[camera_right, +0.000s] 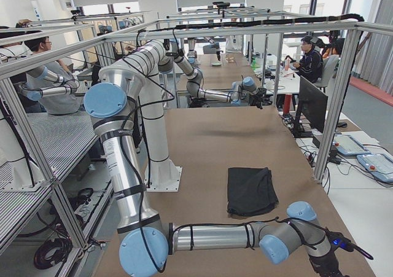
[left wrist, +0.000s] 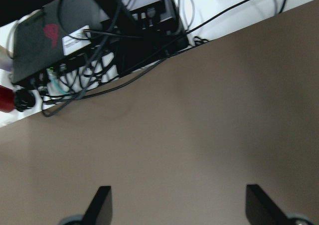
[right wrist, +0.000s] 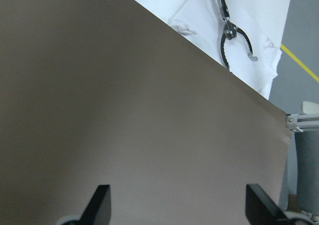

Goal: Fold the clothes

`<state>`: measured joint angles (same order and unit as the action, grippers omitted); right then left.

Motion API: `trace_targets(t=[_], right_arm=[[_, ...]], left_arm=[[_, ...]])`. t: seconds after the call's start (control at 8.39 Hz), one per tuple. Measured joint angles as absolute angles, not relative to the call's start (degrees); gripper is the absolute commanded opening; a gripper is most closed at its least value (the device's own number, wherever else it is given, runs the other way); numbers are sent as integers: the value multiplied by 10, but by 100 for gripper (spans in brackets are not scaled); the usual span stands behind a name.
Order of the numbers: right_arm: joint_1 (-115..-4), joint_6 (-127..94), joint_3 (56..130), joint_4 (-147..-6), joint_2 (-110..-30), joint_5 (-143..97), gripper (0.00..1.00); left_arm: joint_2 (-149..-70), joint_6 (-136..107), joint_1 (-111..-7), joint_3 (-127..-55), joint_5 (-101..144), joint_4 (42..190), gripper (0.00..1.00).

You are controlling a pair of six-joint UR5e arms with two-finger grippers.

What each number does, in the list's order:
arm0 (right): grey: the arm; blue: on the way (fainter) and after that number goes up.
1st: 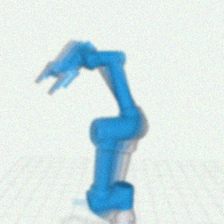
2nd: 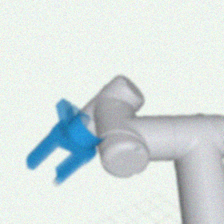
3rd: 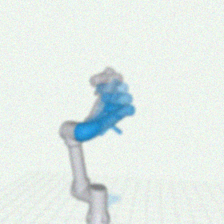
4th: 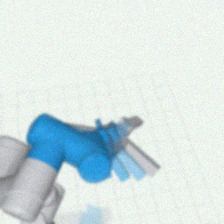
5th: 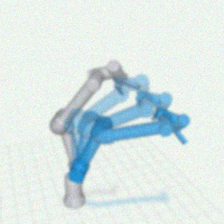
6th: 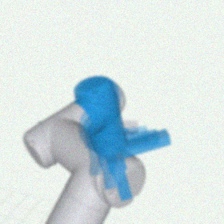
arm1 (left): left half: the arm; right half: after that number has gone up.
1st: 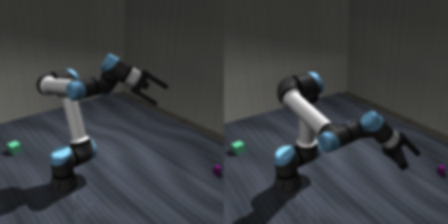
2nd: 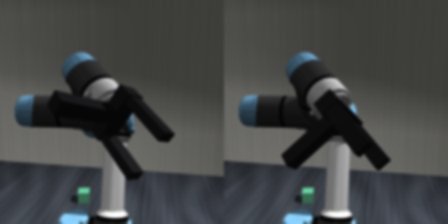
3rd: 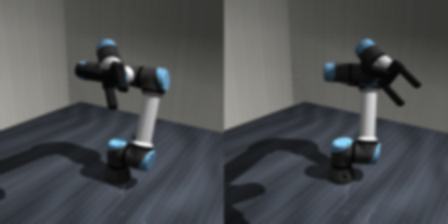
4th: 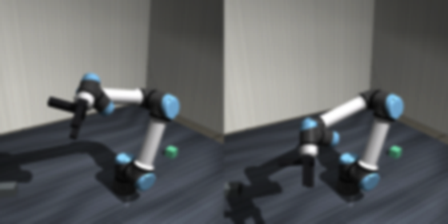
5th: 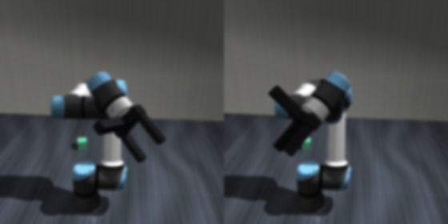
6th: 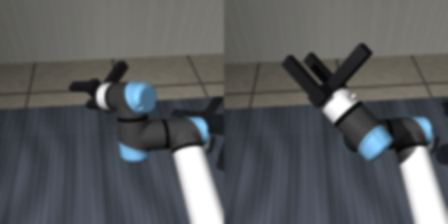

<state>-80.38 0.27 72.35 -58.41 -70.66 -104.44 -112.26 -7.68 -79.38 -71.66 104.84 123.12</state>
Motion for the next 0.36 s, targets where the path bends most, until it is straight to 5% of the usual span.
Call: trace_targets(t=[0.36], right_arm=[[-852, 58, 773, -581, -769, -1049, 95]], left_arm=[[-1052, -16, -857, -748, 1077, 1245, 94]])
